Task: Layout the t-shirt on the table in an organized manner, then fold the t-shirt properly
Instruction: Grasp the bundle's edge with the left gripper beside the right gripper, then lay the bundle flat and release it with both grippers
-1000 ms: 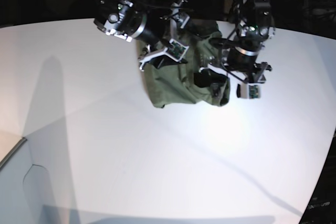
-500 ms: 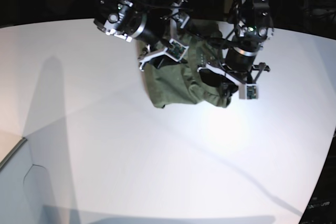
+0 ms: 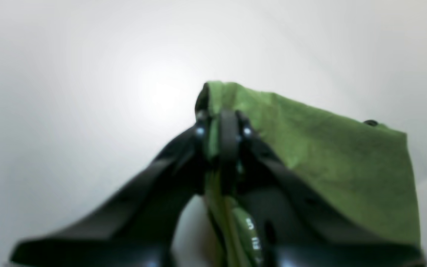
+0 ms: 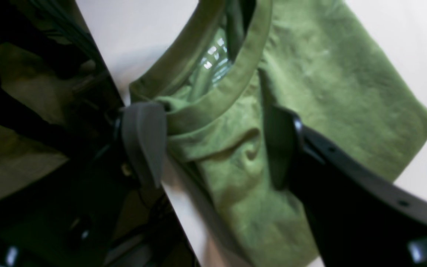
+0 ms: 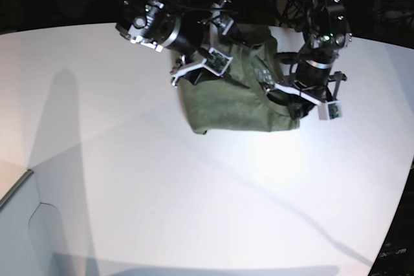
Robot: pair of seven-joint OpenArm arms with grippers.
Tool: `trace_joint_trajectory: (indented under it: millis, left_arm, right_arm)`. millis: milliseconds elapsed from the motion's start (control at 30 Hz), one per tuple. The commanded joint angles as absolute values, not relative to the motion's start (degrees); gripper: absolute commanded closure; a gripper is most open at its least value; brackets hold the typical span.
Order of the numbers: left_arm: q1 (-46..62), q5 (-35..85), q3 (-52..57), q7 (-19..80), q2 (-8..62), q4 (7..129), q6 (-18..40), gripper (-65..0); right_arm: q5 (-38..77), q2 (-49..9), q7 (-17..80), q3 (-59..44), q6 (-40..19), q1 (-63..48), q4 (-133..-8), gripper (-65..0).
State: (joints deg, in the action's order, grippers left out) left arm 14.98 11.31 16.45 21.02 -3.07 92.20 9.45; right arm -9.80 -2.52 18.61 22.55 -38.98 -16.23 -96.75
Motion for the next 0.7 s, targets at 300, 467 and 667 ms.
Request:
trace_joint_trajectory:
  millis: [300, 467, 667]
  left_arm:
    - [19.56, 16.92, 17.19, 19.91, -2.42, 99.30, 9.89, -36.2]
    - [26.24, 23.08, 18.68, 19.91, -1.71, 102.99, 9.98, -36.2]
    - [31.87, 23.78, 18.51, 19.91, -1.63, 102.46, 10.07, -36.2]
  right_arm:
    - [-8.75, -2.59, 17.10, 20.53, -39.78, -15.78, -97.89, -41.4]
    - [-8.66, -1.89, 16.84, 15.34, -39.78, -15.52, -99.21, -41.7]
    - [-8.66, 0.75, 16.84, 6.90, -39.96, -13.85, -101.05, -41.9]
